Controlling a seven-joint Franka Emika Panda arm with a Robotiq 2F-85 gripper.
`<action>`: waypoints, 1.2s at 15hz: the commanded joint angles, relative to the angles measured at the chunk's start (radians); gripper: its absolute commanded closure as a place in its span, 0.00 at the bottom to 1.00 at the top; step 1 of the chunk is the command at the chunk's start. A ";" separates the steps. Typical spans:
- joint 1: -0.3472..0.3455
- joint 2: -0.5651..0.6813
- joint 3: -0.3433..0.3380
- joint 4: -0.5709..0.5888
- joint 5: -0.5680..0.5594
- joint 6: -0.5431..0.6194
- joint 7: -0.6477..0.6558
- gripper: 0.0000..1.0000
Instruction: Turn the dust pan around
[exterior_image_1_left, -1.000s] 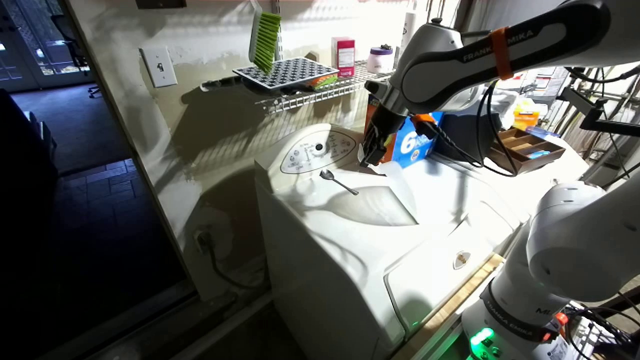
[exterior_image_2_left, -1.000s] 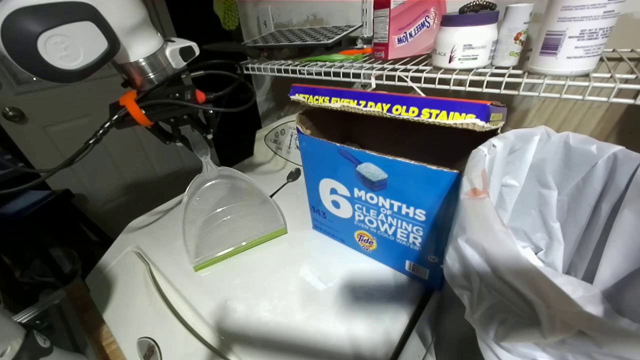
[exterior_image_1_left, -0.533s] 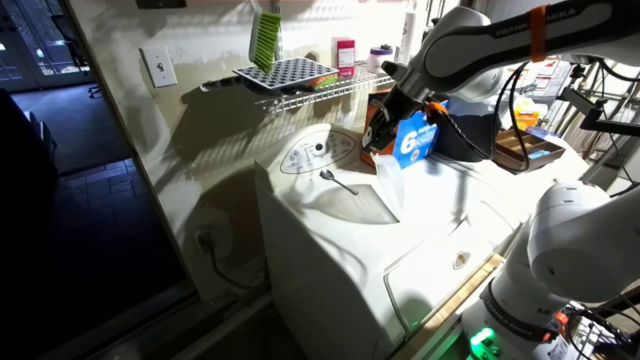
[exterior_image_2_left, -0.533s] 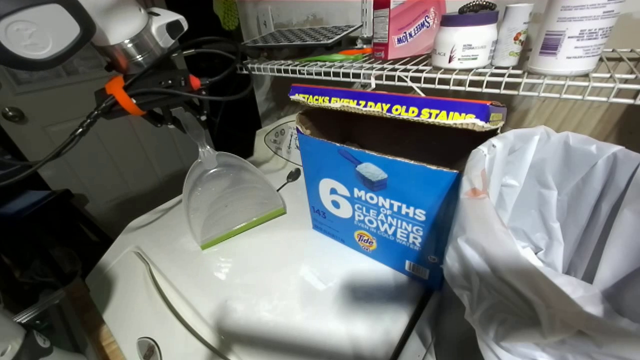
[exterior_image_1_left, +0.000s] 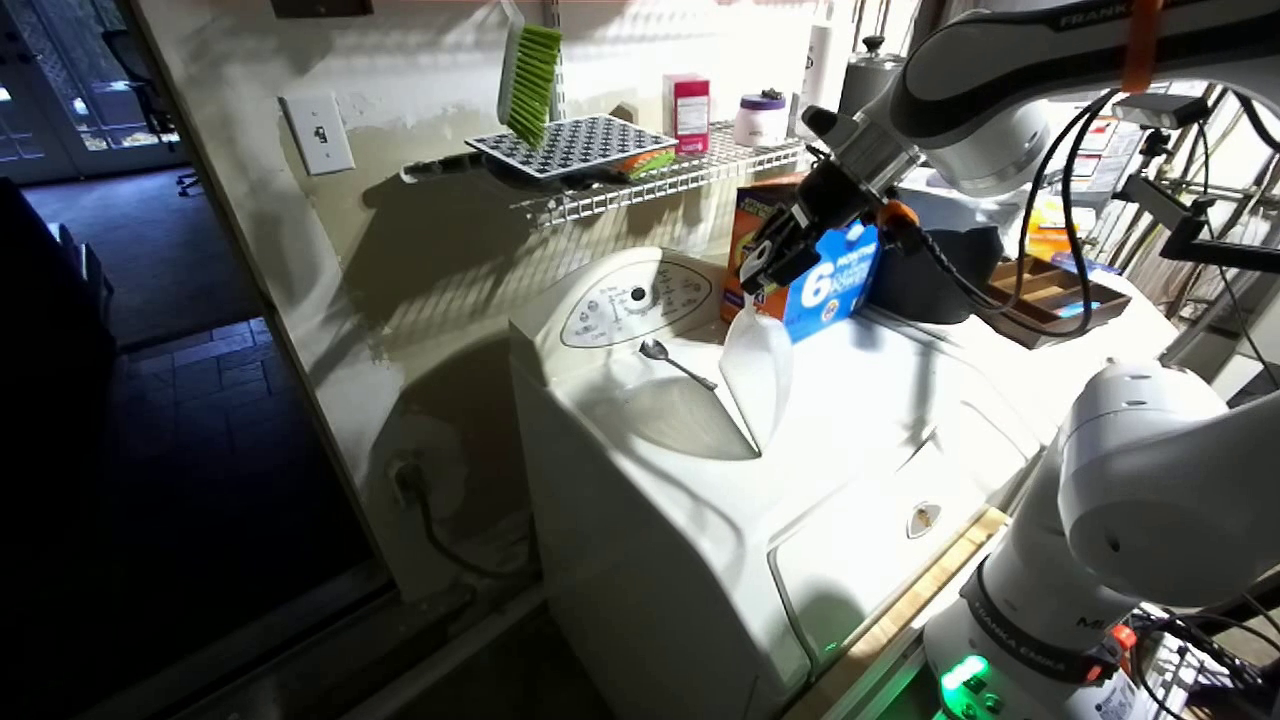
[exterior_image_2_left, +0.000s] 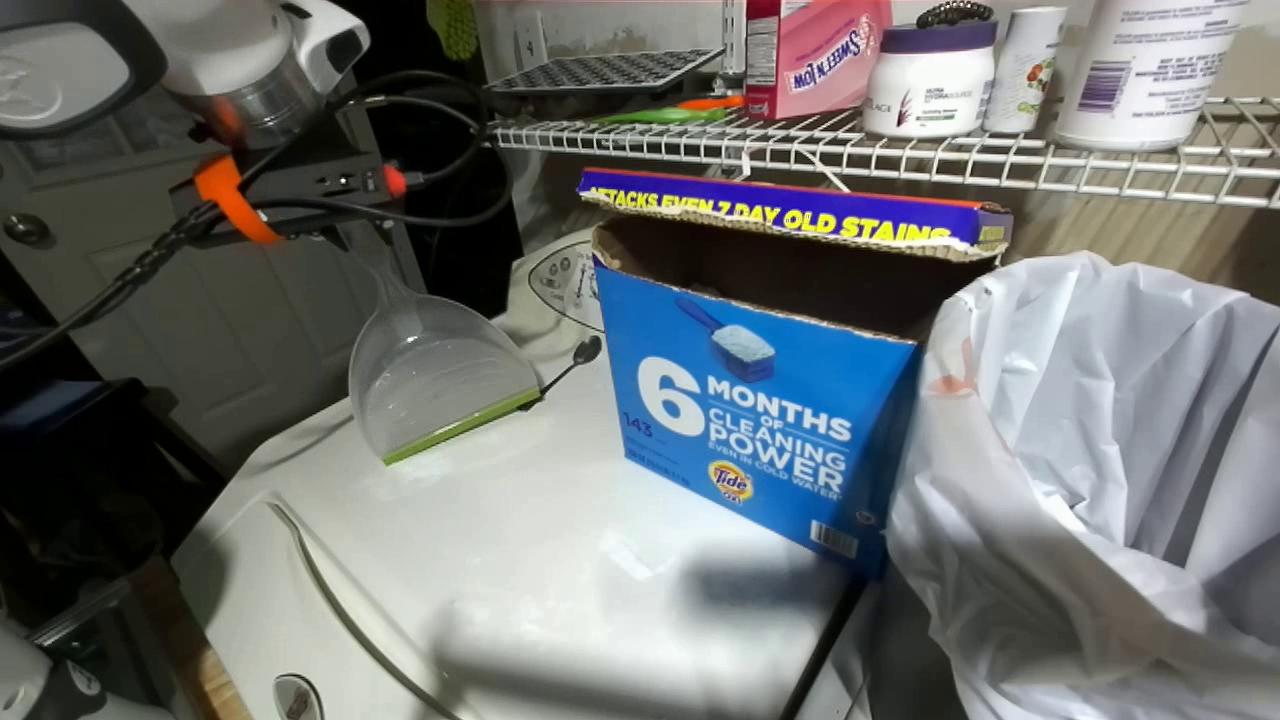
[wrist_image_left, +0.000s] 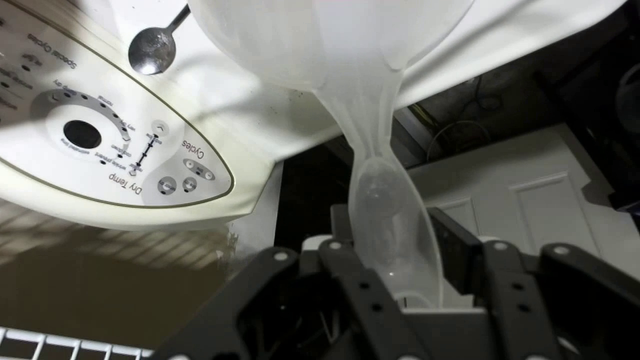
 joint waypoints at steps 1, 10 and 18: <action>-0.004 -0.063 -0.044 -0.016 0.065 -0.061 -0.081 0.84; -0.081 0.058 -0.123 -0.005 0.080 -0.182 -0.143 0.84; -0.214 0.200 -0.066 0.003 0.025 -0.161 -0.072 0.84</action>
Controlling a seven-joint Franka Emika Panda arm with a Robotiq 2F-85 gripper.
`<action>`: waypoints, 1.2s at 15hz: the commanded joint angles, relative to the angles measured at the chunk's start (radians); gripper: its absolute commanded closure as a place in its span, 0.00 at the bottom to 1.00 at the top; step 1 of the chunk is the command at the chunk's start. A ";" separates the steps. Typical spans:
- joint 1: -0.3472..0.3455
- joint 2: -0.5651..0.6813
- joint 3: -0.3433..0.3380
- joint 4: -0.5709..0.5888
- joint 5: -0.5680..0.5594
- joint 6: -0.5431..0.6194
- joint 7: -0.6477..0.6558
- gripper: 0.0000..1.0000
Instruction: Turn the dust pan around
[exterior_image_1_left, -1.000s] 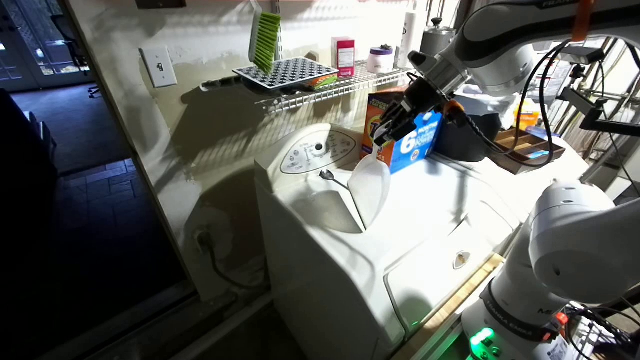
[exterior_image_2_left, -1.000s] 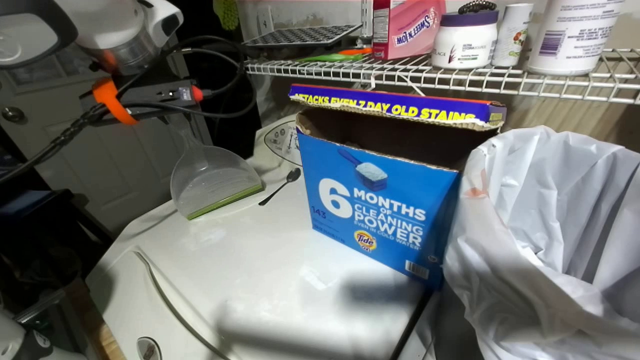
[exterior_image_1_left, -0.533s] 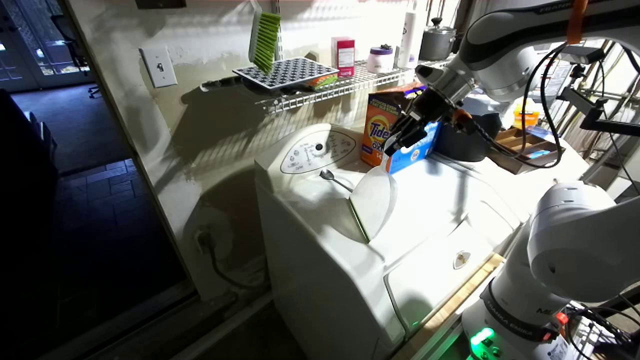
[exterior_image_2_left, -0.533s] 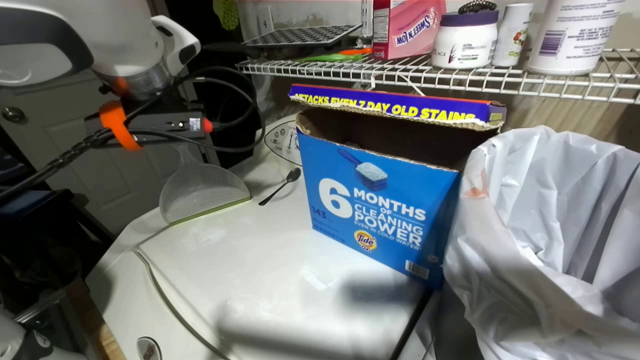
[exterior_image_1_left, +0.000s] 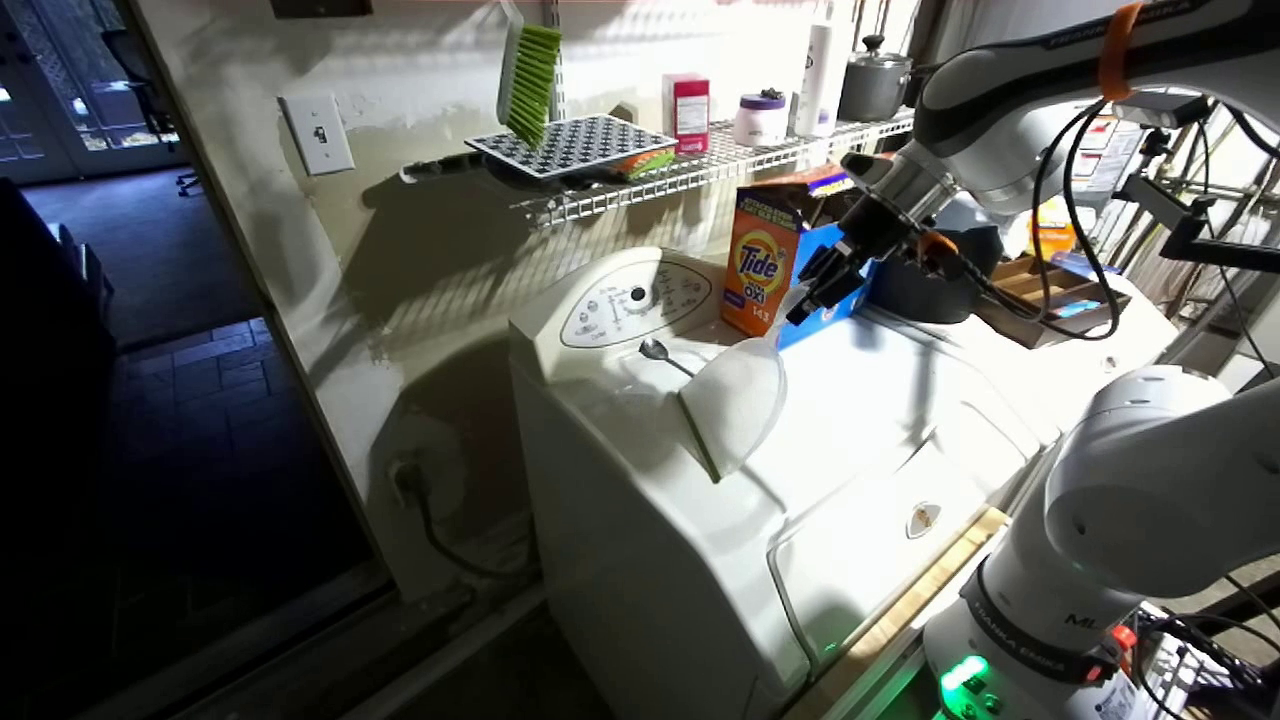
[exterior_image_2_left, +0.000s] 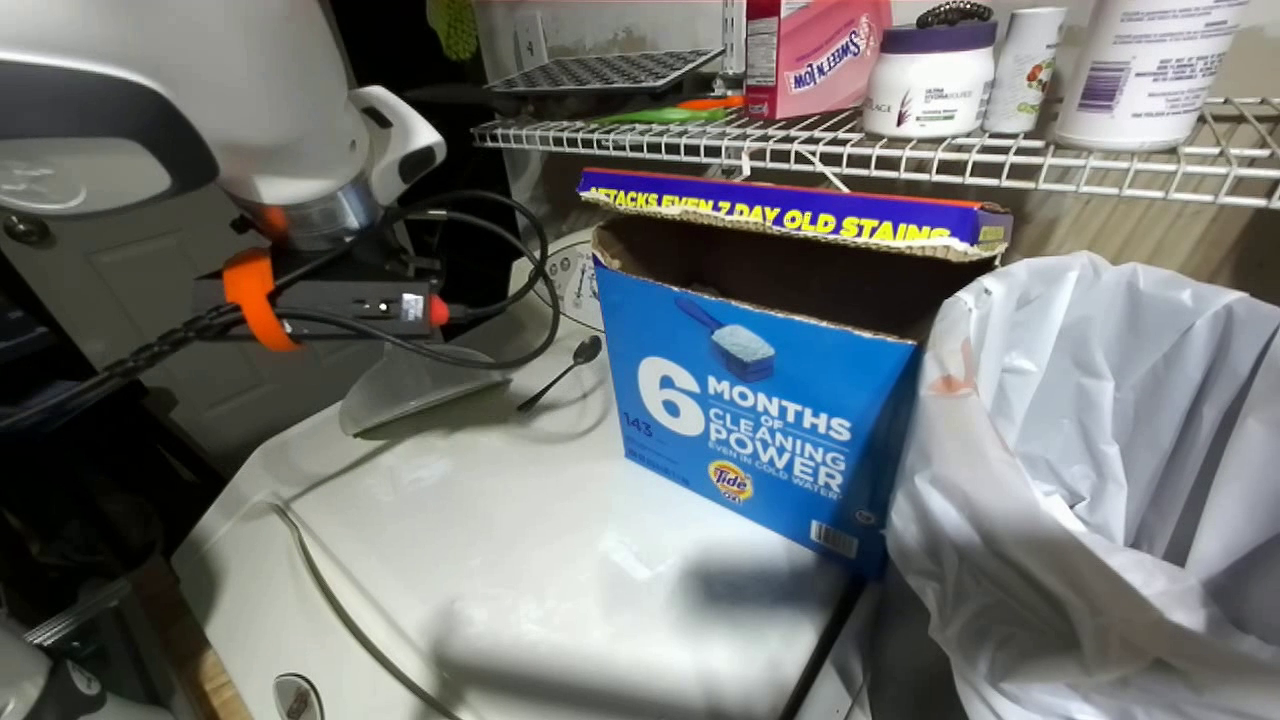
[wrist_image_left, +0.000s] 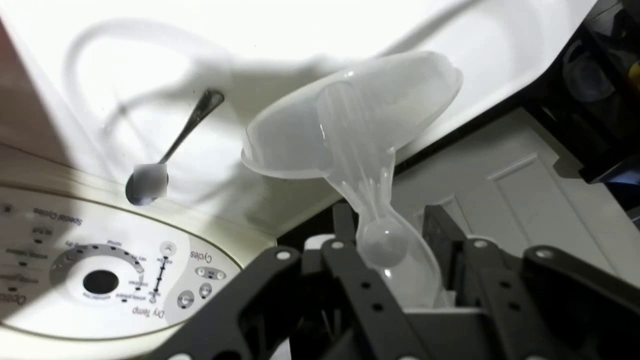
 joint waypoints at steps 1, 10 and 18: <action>-0.072 0.141 0.058 0.008 -0.018 0.006 0.033 0.84; -0.211 0.320 0.174 0.040 -0.082 0.005 0.163 0.84; -0.246 0.388 0.248 0.068 -0.267 0.002 0.341 0.38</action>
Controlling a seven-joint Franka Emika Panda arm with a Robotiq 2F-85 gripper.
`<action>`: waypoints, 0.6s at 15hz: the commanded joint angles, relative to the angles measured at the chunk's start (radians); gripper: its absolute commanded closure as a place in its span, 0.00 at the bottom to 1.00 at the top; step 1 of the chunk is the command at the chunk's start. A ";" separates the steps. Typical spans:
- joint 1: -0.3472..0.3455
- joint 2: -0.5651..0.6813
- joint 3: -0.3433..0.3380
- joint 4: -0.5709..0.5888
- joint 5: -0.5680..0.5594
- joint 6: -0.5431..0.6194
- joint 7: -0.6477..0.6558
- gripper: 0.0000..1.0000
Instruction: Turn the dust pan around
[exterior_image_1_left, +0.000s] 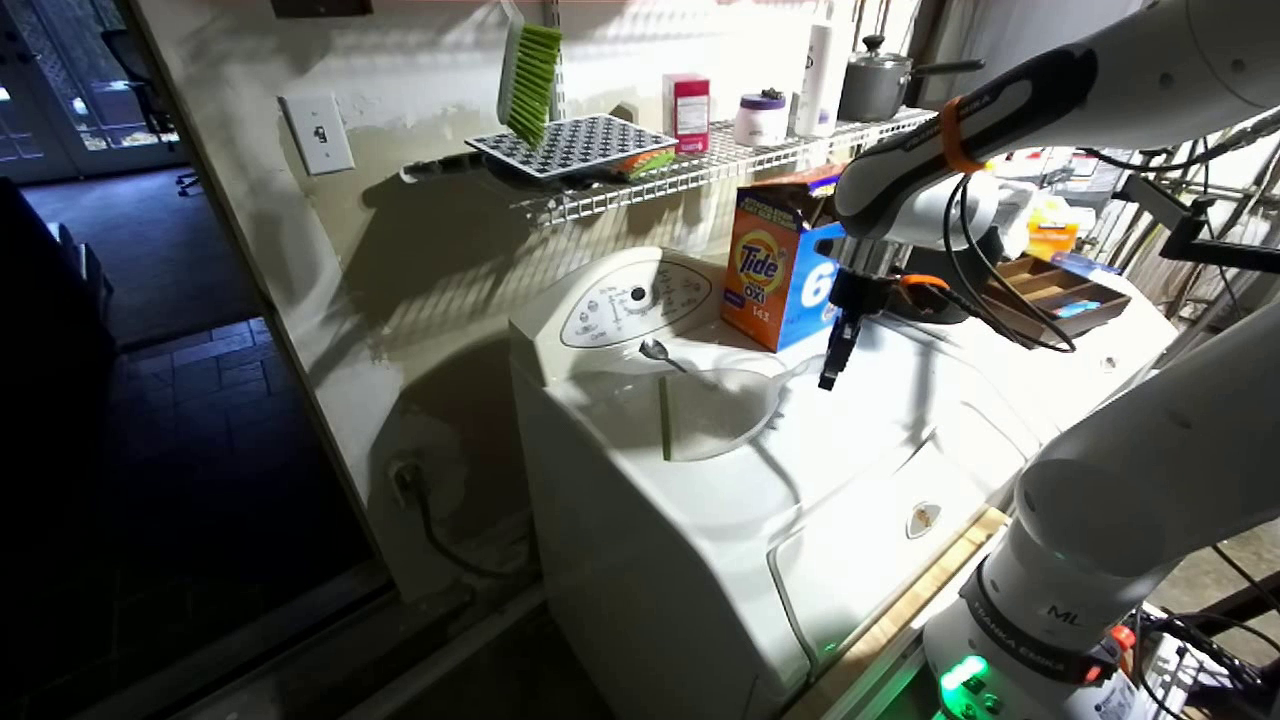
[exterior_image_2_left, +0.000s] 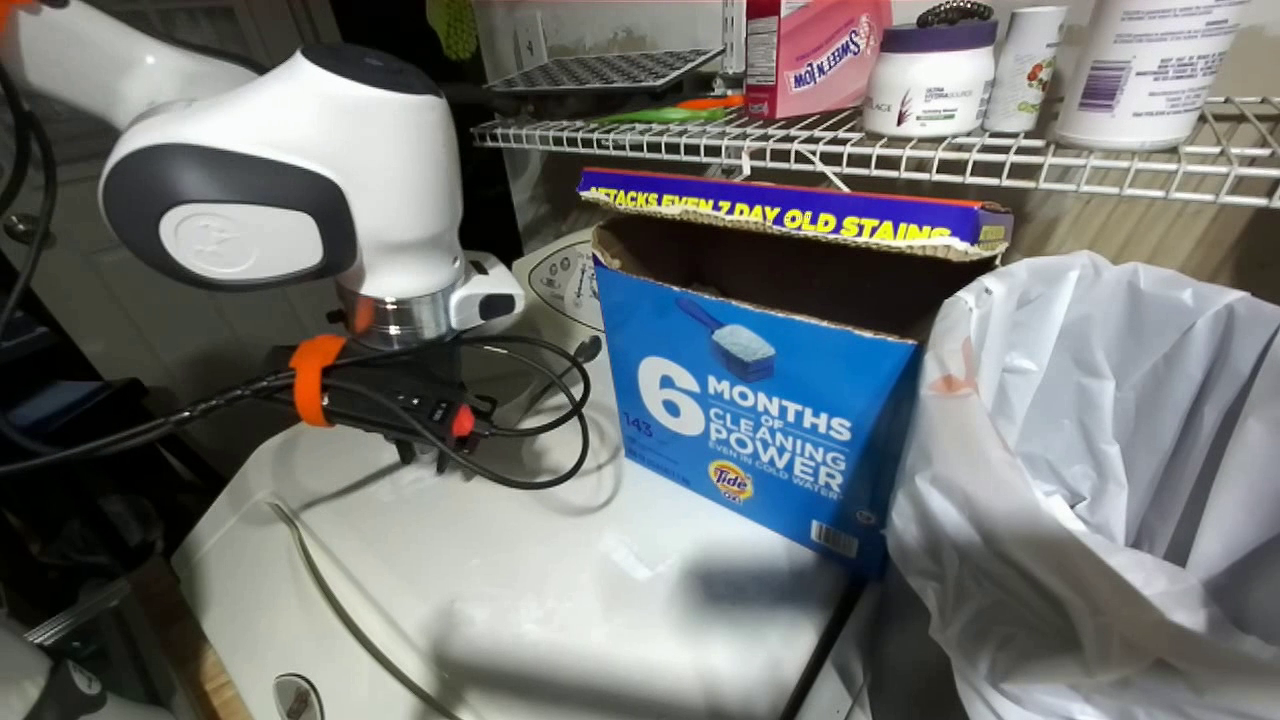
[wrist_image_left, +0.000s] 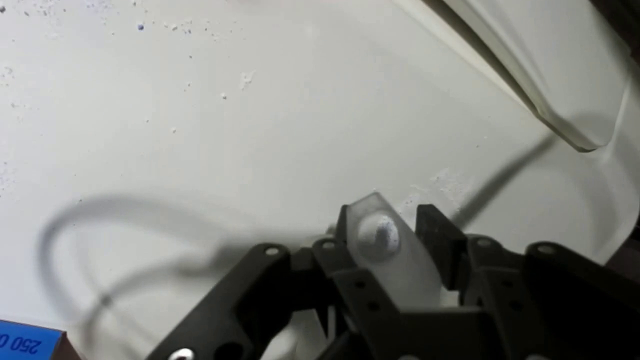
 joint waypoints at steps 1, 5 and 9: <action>-0.009 0.026 0.034 0.029 -0.062 0.005 0.059 0.37; -0.018 -0.041 0.088 0.032 -0.186 0.016 0.155 0.10; 0.004 -0.141 0.152 0.029 -0.313 -0.019 0.231 0.00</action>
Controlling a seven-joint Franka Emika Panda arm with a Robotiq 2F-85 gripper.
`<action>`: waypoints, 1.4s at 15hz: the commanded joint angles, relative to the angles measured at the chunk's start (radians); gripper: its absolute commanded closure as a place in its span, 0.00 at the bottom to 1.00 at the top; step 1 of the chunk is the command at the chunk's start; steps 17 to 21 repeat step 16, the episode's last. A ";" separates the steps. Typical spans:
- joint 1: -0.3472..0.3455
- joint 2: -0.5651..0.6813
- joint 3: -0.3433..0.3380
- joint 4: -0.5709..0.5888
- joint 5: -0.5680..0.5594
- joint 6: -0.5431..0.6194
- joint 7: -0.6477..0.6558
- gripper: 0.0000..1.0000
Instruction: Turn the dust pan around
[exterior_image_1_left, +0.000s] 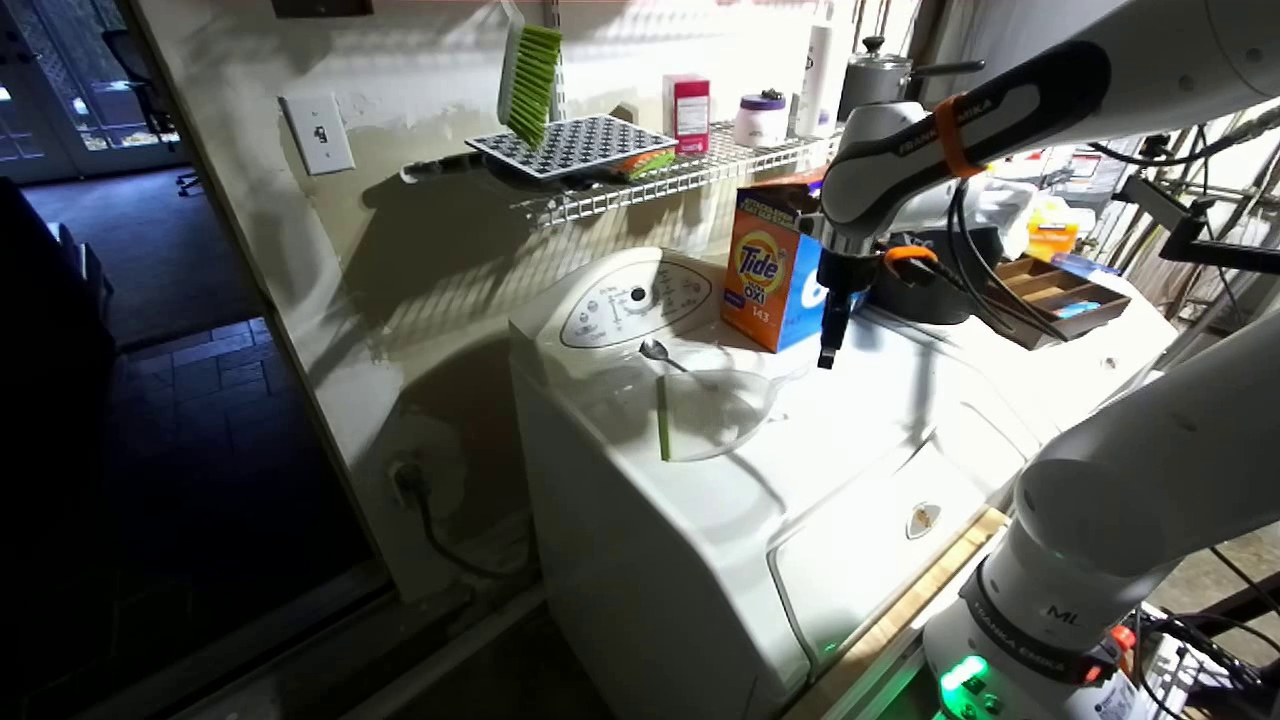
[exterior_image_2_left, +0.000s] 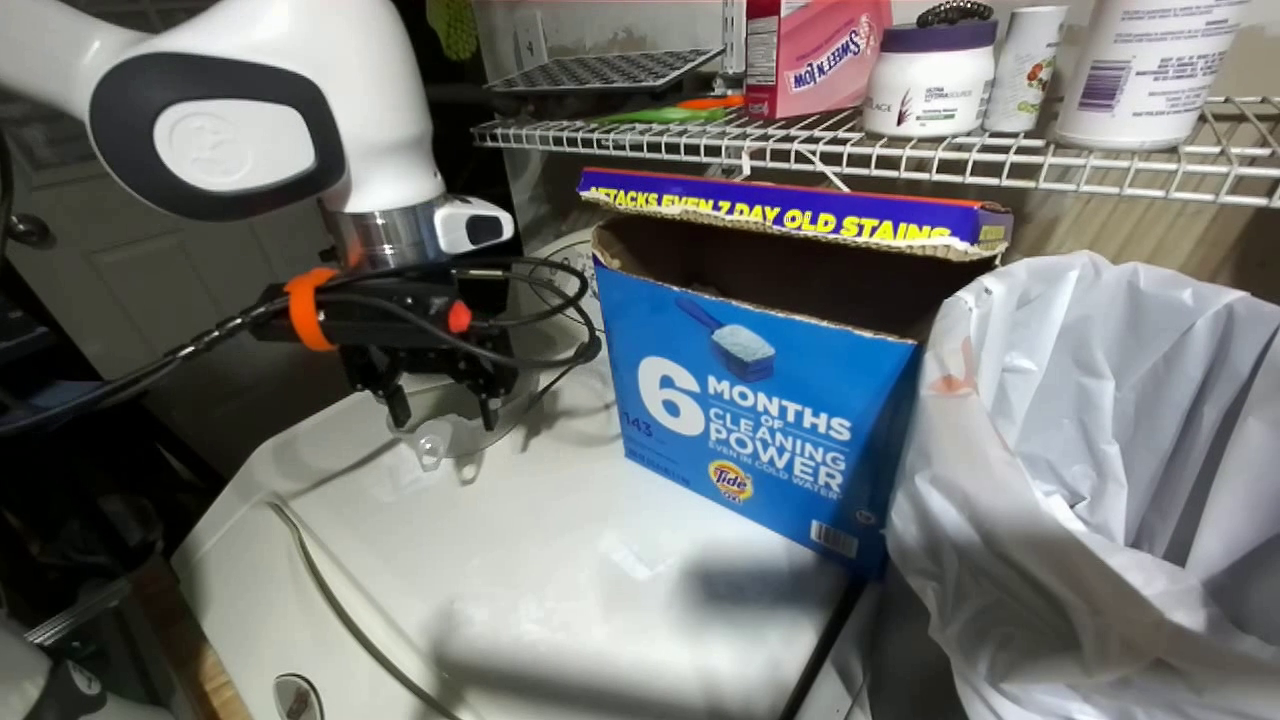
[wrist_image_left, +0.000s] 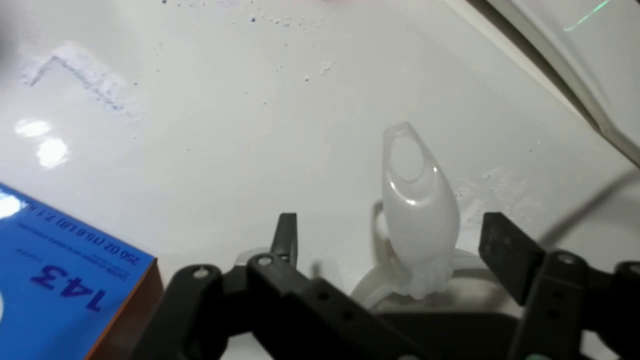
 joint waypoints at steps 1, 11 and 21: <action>0.014 -0.124 0.064 -0.017 -0.116 -0.049 0.074 0.00; 0.100 -0.284 0.094 0.006 -0.178 -0.174 0.120 0.00; 0.103 -0.303 0.094 0.006 -0.179 -0.180 0.121 0.00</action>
